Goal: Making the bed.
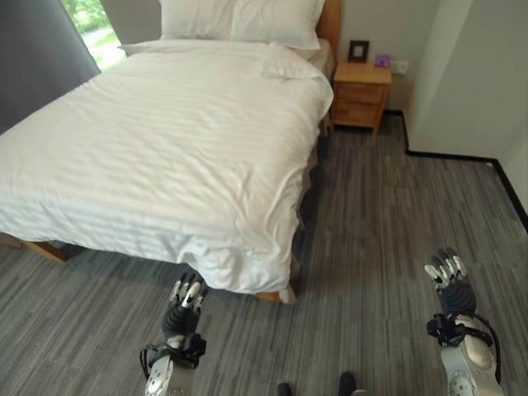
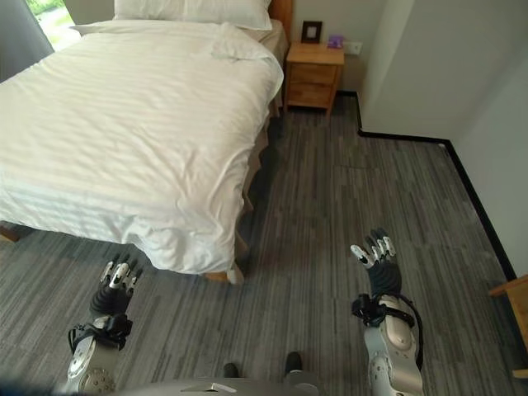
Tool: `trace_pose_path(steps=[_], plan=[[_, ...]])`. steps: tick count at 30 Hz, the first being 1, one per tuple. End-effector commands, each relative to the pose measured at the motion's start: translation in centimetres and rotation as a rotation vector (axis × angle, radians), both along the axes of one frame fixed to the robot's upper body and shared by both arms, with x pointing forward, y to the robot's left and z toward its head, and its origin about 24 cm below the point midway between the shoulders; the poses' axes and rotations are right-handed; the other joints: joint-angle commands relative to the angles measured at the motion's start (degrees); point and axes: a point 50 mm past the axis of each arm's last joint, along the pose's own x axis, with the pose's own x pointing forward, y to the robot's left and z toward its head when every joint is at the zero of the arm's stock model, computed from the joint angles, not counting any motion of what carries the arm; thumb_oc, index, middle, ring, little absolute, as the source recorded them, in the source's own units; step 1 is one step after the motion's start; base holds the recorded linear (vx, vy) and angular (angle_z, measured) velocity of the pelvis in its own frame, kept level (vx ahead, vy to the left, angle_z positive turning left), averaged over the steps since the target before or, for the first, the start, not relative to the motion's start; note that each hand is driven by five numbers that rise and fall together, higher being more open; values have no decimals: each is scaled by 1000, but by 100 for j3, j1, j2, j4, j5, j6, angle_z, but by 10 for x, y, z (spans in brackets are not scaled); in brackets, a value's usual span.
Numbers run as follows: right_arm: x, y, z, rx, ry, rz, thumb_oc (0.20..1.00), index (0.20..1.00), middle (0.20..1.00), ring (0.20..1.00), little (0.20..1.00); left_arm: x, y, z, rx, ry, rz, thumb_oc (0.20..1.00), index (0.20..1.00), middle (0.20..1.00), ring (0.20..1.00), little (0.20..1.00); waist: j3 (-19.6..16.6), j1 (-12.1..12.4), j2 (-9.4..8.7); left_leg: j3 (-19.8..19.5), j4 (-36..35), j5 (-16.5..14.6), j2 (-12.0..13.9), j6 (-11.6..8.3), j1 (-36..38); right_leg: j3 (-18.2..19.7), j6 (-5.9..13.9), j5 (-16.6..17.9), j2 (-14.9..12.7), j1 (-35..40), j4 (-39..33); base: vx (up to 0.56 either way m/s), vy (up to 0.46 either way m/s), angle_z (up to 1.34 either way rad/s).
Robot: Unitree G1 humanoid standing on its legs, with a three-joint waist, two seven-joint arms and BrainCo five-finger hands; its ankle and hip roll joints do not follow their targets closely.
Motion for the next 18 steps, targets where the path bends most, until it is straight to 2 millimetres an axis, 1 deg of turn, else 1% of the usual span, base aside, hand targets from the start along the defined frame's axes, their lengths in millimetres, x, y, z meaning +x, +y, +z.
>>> trace_pose_path(steps=[1, 3, 4, 5, 6, 7, 8, 9, 11, 12, 13, 14, 15, 16, 17, 18], plan=[[15, 7, 25, 10, -145, 14, 1000, 1000, 1000, 1000, 1000, 23, 17, 34, 151, -129, -22, 1000, 1000, 1000, 1000, 1000, 167, 88, 25, -298, -35, 347, 398, -333, 52, 6, 306, 230, -523, 268, 423, 12, -276, -7], [17, 6, 26, 12, -149, 5, 1000, 1000, 1000, 1000, 1000, 27, 14, 35, 156, -133, -47, 1000, 1000, 1000, 1000, 1000, 159, 45, -13, -372, -26, 314, 456, -390, 92, 181, 386, 425, -672, 393, 286, 38, -224, -10], [18, 7, 27, 24, -156, 3, 1000, 1000, 1000, 1000, 1000, 28, 13, 35, 155, -135, -54, 1000, 1000, 1000, 1000, 1000, 133, 41, -31, -383, -20, 310, 486, -414, 97, 304, 423, 441, -698, 434, 214, 42, -224, -3], [19, 9, 27, 71, -174, -3, 1000, 1000, 1000, 1000, 1000, 29, 13, 33, 149, -130, -51, 1000, 1000, 1000, 1000, 1000, 117, 35, -54, -387, -15, 328, 525, -455, 99, 435, 465, 430, -668, 438, 171, 37, -222, 6], [20, 13, 24, 175, -193, -8, 1000, 1000, 1000, 1000, 1000, 30, 11, 32, 137, -128, -47, 1000, 1000, 1000, 1000, 1000, 104, 45, -75, -392, -13, 340, 556, -492, 104, 438, 463, 312, -634, 496, 60, 38, -331, 7], [21, 25, 18, 400, -228, -2, 1000, 1000, 1000, 1000, 1000, 28, 11, 26, 82, -106, -17, 1000, 1000, 1000, 1000, 1000, 44, 100, -111, -341, -22, 420, 700, -615, 108, 293, 452, 159, -548, 613, -245, 27, -245, 2], [21, 25, 18, 401, -228, -2, 1000, 1000, 1000, 1000, 1000, 28, 11, 26, 82, -105, -17, 1000, 1000, 1000, 1000, 1000, 42, 94, -110, -346, -23, 421, 703, -618, 109, 286, 450, 162, -545, 621, -254, 22, -283, -2], [21, 27, 18, 433, -231, 6, 1000, 1000, 1000, 1000, 1000, 27, 12, 25, 65, -109, -5, 1000, 1000, 1000, 1000, 1000, 36, 108, -111, -360, -11, 489, 775, -703, 94, 263, 418, 136, -464, 717, -430, -8, -234, -11], [19, 25, 24, 430, -261, 16, 1000, 1000, 1000, 1000, 1000, 30, 9, 23, 33, -107, 6, 1000, 1000, 1000, 1000, 1000, 117, 109, -75, -467, 239, 860, 1003, -947, -80, 201, 292, 70, -262, 850, -531, -51, -346, 2], [19, 23, 25, 429, -266, 19, 1000, 1000, 1000, 1000, 1000, 33, 6, 23, 21, -110, -1, 1000, 1000, 1000, 1000, 1000, 179, 65, -76, -567, 432, 957, 1079, -1024, -213, 96, 226, 40, -222, 887, -528, -100, -291, 28], [18, 21, 28, 407, -273, 28, 1000, 1000, 1000, 1000, 1000, 35, 1, 22, 8, -112, -11, 1000, 1000, 1000, 1000, 1000, 251, 49, -98, -609, 612, 1083, 1119, -1055, -339, 52, 167, 40, -210, 905, -529, -122, -249, 44], [18, 17, 32, 361, -276, 37, 1000, 1000, 1000, 1000, 1000, 37, -5, 22, -19, -121, -25, 1000, 1000, 1000, 1000, 1000, 293, -14, -114, -591, 765, 1147, 1120, -1043, -470, -41, 124, 54, -213, 910, -540, -106, -189, 71], [19, 14, 32, 333, -262, 35, 1000, 1000, 1000, 1000, 1000, 37, -10, 19, -27, -115, -44, 1000, 1000, 1000, 1000, 1000, 293, -34, -137, -645, 812, 1086, 1034, -1016, -515, -53, 118, 57, -230, 901, -554, -94, -201, 69], [19, 11, 33, 317, -259, 27, 1000, 1000, 1000, 1000, 1000, 35, -16, 18, -10, -109, -84, 1000, 1000, 1000, 1000, 1000, 263, -33, -148, -796, 828, 873, 721, -933, -572, -54, 113, 95, -236, 910, -618, -52, -150, 35], [19, 11, 33, 317, -264, 24, 1000, 1000, 1000, 1000, 1000, 34, -19, 17, -10, -106, -109, 1000, 1000, 1000, 1000, 1000, 224, -34, -168, -784, 755, 709, 540, -840, -561, -37, 119, 120, -234, 912, -653, -37, -161, -10], [18, 10, 31, 296, -254, 14, 1000, 1000, 1000, 1000, 1000, 32, -20, 16, -1, -104, -122, 1000, 1000, 1000, 1000, 1000, 169, 21, -170, -937, 676, 527, 172, -688, -582, 30, 100, 158, -158, 856, -667, -16, -61, -31]])
